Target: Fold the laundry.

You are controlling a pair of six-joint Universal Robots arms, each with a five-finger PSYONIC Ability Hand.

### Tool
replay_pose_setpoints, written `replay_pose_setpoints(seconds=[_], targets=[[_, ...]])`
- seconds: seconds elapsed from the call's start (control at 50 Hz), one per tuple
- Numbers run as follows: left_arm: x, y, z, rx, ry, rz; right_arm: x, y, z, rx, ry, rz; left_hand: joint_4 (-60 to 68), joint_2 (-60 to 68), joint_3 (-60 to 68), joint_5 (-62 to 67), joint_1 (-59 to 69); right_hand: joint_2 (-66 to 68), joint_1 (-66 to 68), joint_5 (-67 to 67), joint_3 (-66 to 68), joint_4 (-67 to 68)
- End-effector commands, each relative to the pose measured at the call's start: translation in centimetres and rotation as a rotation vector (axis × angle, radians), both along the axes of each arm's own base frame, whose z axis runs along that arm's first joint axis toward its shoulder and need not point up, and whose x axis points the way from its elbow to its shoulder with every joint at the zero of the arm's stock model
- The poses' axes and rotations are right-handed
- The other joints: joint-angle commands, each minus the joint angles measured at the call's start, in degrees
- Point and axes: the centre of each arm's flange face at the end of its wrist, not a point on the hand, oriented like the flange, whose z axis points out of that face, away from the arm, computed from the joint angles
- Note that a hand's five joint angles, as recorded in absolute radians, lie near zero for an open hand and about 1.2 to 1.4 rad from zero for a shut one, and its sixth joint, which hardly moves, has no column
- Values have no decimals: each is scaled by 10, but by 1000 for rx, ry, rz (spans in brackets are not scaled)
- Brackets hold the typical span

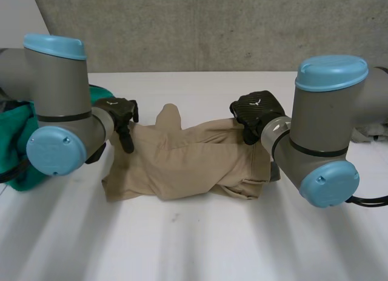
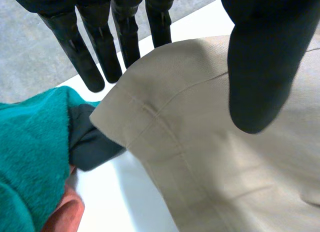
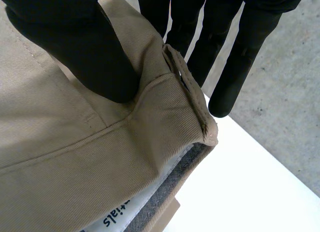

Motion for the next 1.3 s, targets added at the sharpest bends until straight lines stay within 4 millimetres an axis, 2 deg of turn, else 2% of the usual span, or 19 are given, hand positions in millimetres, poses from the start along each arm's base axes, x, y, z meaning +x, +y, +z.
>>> replay_pose_setpoints(seconds=[0.02, 0.1, 0.24, 0.3, 0.32, 0.34, 0.38, 0.46, 0.54, 0.56, 0.6, 0.62, 0.68, 0.7, 0.94, 1.02, 1.08, 1.18, 1.3], targets=[[9, 5, 6, 8, 0, 20, -8, 12, 30, -50, -35, 22, -75, -79, -83, -75, -75, 124, 151, 118, 121, 117], [4, 3, -6, 25, -8, -21, -10, 21, 41, -60, -56, 54, -111, -114, -118, -110, -110, 124, 151, 118, 121, 117], [-13, -13, -39, -2, -30, -94, -15, 31, 39, -33, -58, 89, -71, -74, -78, -70, -70, 124, 151, 118, 121, 117], [-19, -19, -48, -26, -63, -122, -16, 29, 34, -29, -46, 88, 132, 129, 125, 133, 133, 124, 151, 118, 121, 117], [-22, -23, -50, -46, -96, -136, -17, 25, 30, -26, -28, 80, 405, 401, 397, 405, 405, 124, 151, 118, 121, 117], [-22, -26, -49, -59, -110, -136, -17, 22, 27, -27, -16, 79, 527, 524, 520, 528, 528, 124, 151, 118, 121, 117], [-19, -30, -45, -74, -138, -117, -17, 16, 20, -28, 19, 76, 528, 525, 521, 529, 529, 124, 151, 118, 121, 117], [-13, -30, -9, -110, -118, -63, -17, -5, 14, -80, 85, 42, 528, 525, 521, 529, 529, 124, 151, 118, 121, 117], [-13, -21, 50, -209, 39, -74, -17, -30, 47, -236, 17, -45, 528, 525, 521, 529, 529, 124, 151, 118, 121, 117], [-12, -14, 74, -248, 89, -83, -17, -35, 61, -287, -21, -69, 528, 525, 521, 529, 529, 124, 151, 118, 121, 117], [-8, -5, 97, -282, 132, -82, -16, -37, 78, -334, -59, -82, 528, 525, 521, 529, 529, 124, 151, 118, 121, 117], [-3, 8, 119, -309, 164, -77, -18, -34, 93, -365, -88, -86, 528, 525, 521, 529, 529, 124, 151, 118, 121, 117], [8, 30, 146, -326, 191, -67, -20, -24, 114, -396, -124, -81, 528, 525, 521, 529, 529, 124, 151, 118, 121, 117], [16, 45, 163, -343, 198, -67, -23, -14, 131, -422, -149, -73, 528, 525, 521, 529, 529, 124, 151, 118, 121, 117], [66, 156, 280, -687, 312, -203, -67, 68, 235, -573, -220, -26, 528, 525, 521, 529, 529, 124, 151, 118, 121, 117], [75, 174, 300, -749, 329, -220, -73, 85, 255, -593, -236, -16, 528, 525, 521, 529, 529, 124, 151, 118, 121, 117], [79, 175, 310, -782, 340, -205, -74, 90, 261, -592, -241, -4, 528, 525, 521, 529, 529, 124, 151, 118, 121, 117], [71, 143, 307, -766, 330, -184, -73, 84, 263, -582, -254, -13, 528, 525, 521, 529, 529, 124, 151, 118, 121, 117], [42, 79, 269, -662, 288, -178, -53, 41, 220, -463, -214, -27, 528, 525, 521, 529, 529, 124, 151, 118, 121, 117]])
